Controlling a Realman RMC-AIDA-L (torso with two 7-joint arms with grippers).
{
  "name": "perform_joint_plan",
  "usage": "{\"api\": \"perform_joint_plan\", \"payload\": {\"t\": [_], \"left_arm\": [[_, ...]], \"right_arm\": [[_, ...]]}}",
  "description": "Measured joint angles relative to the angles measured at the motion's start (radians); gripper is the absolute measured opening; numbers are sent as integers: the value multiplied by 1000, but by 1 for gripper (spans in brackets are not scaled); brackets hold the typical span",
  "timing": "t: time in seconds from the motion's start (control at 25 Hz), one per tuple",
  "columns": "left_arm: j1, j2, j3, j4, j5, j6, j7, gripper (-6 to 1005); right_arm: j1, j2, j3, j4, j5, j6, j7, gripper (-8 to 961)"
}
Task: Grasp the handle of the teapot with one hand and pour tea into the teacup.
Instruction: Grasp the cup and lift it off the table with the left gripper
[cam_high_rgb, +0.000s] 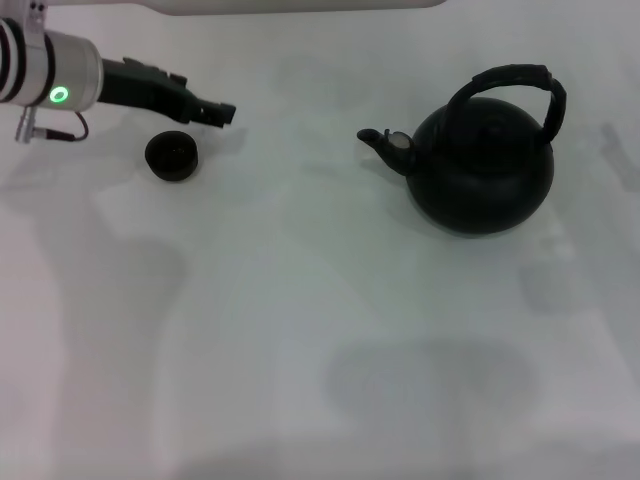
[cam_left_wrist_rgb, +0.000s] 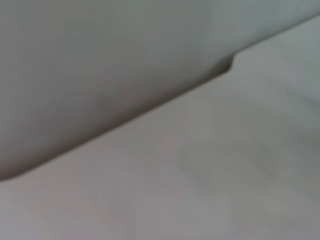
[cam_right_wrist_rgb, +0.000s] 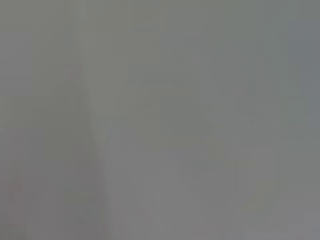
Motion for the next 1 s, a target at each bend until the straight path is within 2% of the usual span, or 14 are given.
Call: {"api": "perform_joint_plan", "payload": {"t": [0.52,1.0], "left_arm": [[-2,1,0,13,109,-12,-77,884],[-1,-1,0,15,126,-27,-114,882]], "right_arm": [[1,0,0,-1,0,9,-2,862],[2,0,-1,-2,0,9,-3,862]]}}
